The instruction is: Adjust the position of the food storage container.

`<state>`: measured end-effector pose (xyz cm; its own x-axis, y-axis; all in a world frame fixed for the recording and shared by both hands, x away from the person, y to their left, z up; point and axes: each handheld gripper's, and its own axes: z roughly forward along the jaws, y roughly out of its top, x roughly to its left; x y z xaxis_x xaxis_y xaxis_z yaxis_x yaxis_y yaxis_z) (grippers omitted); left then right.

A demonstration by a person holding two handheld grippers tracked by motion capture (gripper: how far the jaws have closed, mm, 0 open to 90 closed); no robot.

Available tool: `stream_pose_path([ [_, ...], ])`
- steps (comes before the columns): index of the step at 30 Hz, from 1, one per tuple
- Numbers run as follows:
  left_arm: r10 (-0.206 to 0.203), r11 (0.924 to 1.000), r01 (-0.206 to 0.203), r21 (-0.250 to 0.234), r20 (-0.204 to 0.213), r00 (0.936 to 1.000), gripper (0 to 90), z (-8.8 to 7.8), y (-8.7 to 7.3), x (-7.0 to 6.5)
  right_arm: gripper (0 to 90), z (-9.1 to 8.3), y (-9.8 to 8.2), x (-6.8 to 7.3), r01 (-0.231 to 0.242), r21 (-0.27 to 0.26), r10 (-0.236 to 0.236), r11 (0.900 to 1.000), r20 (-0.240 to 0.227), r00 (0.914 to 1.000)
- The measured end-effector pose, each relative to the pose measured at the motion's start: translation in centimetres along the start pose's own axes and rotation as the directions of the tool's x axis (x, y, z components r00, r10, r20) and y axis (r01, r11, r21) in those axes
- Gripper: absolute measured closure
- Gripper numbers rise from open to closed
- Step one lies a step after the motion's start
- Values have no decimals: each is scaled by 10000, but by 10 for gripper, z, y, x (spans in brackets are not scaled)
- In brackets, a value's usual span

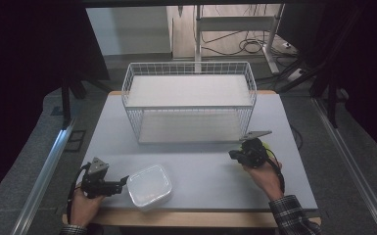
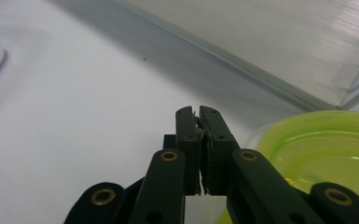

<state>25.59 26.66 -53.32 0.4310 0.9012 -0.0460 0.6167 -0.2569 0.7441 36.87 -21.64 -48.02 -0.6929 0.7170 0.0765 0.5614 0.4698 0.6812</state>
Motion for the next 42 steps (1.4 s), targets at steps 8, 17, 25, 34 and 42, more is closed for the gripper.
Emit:
stream_pose_path([
  [8, 160, 9995, -165, 280, 169, 9997, 74, -18, -11, -8, 882, -8, -6, 12, 607, -260, -615, 9978, -323, 9976],
  [17, 555, 9979, -594, 244, 1403, 9886, 416, -40, -26, -32, 880, -14, -10, 26, 803, -307, -821, 9963, -650, 9945],
  [25, 643, 9953, -775, 583, 2006, 9776, 743, -32, -19, -48, 869, -19, -18, 40, 728, -327, -751, 9968, -747, 9944],
  [34, 462, 9964, -610, 584, 2268, 9728, 861, -15, -4, -56, 875, -21, -25, 49, 576, -231, -599, 9981, -1120, 9919],
  [42, 602, 9948, -786, 641, 2510, 9661, 895, 1, 10, -69, 882, -20, -27, 53, 542, -234, -568, 9983, -1293, 9900],
])
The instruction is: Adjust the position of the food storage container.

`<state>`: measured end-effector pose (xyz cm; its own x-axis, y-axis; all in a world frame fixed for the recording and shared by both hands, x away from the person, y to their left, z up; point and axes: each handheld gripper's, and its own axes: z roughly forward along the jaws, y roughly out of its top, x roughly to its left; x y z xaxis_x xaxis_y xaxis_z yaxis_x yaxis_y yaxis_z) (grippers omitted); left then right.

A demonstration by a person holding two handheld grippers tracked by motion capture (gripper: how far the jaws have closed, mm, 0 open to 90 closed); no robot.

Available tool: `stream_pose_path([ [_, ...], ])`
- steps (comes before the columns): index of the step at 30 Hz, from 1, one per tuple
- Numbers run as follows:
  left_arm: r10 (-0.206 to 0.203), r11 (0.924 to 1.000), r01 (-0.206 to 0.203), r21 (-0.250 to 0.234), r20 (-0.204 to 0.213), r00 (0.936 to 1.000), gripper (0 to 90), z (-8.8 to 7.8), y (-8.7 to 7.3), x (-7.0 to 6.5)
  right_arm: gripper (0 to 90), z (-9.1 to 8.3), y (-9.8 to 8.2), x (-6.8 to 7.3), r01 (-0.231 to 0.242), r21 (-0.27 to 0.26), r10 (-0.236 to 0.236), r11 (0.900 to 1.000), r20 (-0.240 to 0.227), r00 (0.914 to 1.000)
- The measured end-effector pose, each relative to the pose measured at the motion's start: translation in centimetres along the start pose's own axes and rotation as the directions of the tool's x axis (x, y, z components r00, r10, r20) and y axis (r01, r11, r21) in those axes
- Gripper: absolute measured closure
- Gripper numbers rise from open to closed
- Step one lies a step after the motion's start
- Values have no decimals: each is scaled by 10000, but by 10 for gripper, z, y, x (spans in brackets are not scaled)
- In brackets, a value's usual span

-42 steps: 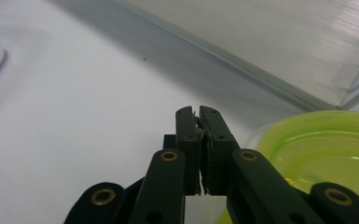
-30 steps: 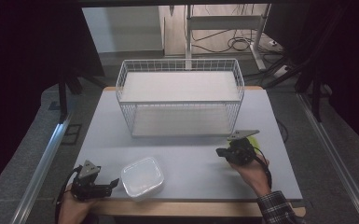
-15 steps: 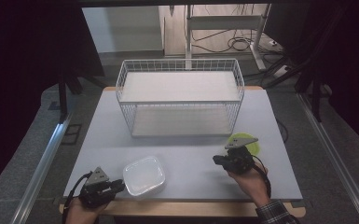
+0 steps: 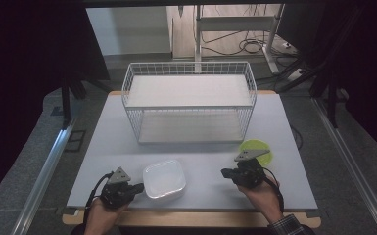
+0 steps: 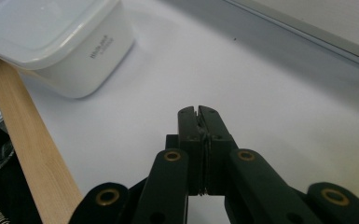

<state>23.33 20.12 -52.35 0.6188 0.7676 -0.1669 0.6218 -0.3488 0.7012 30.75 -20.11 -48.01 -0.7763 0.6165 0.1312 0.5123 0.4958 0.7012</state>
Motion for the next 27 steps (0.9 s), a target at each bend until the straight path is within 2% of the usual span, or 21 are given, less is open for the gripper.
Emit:
stream_pose_path([
  [5, 191, 9995, -196, 232, 216, 9996, 895, 16, 11, -5, 882, 4, 0, 6, 16, -14, -17, 10000, -165, 9999],
  [12, 443, 9986, -455, 278, 421, 9981, 891, 31, 27, -10, 879, 11, 0, 11, -78, -137, 75, 9999, -254, 9996],
  [21, 730, 9969, -748, 231, 715, 9948, 890, 58, 53, -12, 869, 21, 2, 13, -202, -185, 201, 9996, -54, 9998],
  [26, 895, 9955, -919, 240, 853, 9923, 891, 65, 59, -16, 852, 22, 1, 14, -160, -148, 159, 9998, -62, 9999],
  [27, 980, 9946, -1006, 274, 829, 9917, 892, 66, 60, -18, 851, 22, 0, 15, -118, -109, 119, 9999, 57, 9999],
])
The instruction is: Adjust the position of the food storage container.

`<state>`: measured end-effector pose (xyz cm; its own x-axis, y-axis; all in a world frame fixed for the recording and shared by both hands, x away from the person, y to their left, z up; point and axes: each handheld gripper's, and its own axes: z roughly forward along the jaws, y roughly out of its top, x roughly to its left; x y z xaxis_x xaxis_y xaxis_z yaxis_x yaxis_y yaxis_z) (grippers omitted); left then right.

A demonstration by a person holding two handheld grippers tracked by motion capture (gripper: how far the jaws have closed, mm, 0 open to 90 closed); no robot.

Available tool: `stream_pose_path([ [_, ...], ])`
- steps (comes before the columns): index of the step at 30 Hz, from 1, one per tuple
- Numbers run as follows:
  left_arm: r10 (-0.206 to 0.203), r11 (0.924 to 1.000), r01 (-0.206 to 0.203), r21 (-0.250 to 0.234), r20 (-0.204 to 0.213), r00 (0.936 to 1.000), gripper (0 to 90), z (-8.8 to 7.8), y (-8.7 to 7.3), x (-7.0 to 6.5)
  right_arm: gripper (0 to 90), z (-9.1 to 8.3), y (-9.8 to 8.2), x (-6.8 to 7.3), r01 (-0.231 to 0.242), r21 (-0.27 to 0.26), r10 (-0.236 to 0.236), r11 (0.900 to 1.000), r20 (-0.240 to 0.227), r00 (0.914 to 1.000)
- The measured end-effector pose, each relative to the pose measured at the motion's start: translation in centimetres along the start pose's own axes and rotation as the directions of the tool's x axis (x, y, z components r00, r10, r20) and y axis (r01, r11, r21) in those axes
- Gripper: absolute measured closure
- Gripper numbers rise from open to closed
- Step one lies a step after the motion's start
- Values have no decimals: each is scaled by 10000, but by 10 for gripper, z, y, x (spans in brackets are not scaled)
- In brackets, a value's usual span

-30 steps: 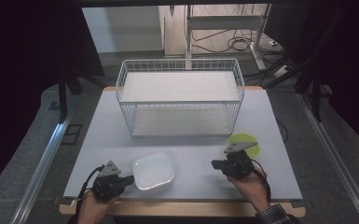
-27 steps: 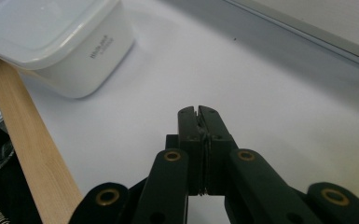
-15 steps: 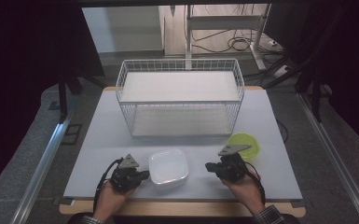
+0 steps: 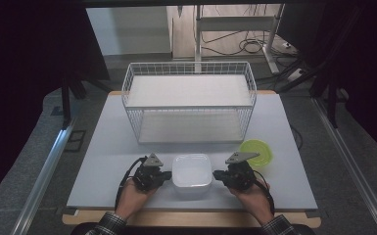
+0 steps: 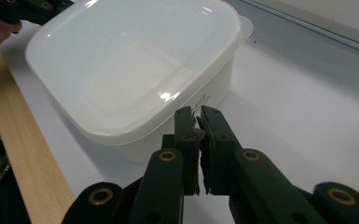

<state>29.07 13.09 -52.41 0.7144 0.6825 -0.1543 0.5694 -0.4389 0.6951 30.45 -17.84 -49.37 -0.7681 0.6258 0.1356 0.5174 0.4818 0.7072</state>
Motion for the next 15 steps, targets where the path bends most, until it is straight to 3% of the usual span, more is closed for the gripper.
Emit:
stream_pose_path([
  [5, 30, 10000, -29, -29, 43, 10000, 861, -2, -1, 0, 833, -1, -1, -2, -29, 43, 29, 10000, -29, 10000],
  [6, 76, 9999, -76, -79, -39, 10000, 805, -4, -1, 0, 815, -2, -1, -2, 44, 47, -44, 10000, 45, 10000],
  [7, 159, 9998, -161, -125, -198, 9997, 805, -6, -2, -1, 815, -2, -1, -2, 44, 47, -44, 10000, 45, 10000],
  [8, 203, 9996, -213, -204, -456, 9988, 703, -11, -3, -1, 797, -5, -1, -3, 105, 22, -106, 9999, 156, 9998],
  [10, 260, 9992, -279, -292, -661, 9975, 594, -16, -6, -1, 771, -7, -1, -4, 153, 9, -153, 9999, 255, 9996],
  [12, 253, 9991, -276, -312, -709, 9972, 554, -18, -7, 0, 761, -8, -1, -4, 151, -6, -150, 9999, 287, 9995],
  [15, 218, 9987, -256, -446, -839, 9962, 394, -23, -12, 0, 706, -12, -2, -5, 194, -121, -192, 9997, 167, 9997],
])
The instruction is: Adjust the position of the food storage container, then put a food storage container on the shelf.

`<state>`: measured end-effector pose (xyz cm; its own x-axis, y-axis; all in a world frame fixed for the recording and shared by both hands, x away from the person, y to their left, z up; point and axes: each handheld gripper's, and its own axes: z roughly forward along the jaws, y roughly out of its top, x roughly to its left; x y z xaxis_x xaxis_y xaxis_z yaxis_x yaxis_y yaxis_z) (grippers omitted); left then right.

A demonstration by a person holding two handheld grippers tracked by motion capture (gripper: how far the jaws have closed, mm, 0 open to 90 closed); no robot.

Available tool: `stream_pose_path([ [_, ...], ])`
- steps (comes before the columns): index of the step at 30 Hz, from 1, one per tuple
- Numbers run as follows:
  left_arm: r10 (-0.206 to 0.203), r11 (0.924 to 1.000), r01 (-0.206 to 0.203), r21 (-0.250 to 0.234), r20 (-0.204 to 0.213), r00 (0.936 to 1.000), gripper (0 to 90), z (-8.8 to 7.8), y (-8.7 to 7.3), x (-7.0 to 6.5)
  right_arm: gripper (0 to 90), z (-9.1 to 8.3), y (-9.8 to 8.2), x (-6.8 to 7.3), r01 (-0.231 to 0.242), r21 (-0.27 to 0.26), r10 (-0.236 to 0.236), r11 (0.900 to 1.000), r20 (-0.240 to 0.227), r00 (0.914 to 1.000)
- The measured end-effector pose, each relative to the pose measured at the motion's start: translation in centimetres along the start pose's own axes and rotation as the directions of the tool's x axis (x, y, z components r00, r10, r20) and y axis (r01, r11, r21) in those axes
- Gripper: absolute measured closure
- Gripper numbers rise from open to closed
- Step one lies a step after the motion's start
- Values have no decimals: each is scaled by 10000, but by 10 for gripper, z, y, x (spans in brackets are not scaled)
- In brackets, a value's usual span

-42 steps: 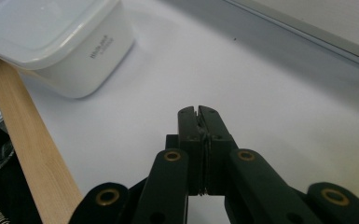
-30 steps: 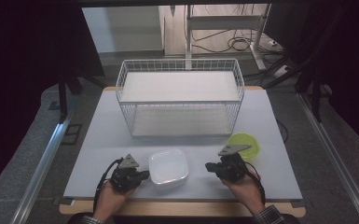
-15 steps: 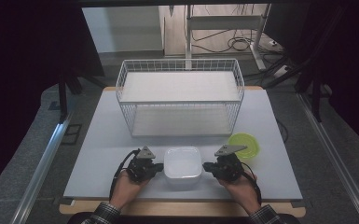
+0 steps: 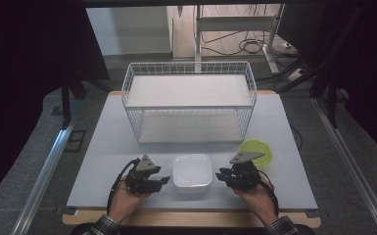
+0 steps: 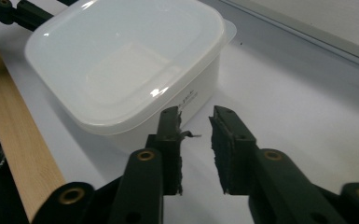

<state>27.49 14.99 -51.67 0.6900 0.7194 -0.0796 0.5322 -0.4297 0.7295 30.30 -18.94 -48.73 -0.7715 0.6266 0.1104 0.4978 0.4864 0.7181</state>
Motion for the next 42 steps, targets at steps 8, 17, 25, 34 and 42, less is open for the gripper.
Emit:
stream_pose_path([
  [8, -353, 9991, 358, -240, 200, 9992, 185, -10, -10, 5, 435, -6, -7, 2, -59, -96, 61, 9999, 209, 9998],
  [17, -179, 9997, 181, -132, 187, 9997, 76, -9, -11, 0, 221, -10, -13, 4, -18, -551, 37, 9985, 335, 9994],
  [25, 101, 9999, -99, -131, 218, 9997, 47, -4, -14, 2, 142, -6, -13, 3, 25, -686, -14, 9976, 162, 9999],
  [34, -334, 9979, 354, -542, 374, 9987, 19, -8, -8, 5, 43, -1, -10, 7, 322, -739, -309, 9967, 192, 9993],
  [42, -213, 9988, 229, -423, 385, 9990, 34, -6, 9, -3, 35, -1, -1, 8, -43, -762, 35, 9971, -111, 9999],
])
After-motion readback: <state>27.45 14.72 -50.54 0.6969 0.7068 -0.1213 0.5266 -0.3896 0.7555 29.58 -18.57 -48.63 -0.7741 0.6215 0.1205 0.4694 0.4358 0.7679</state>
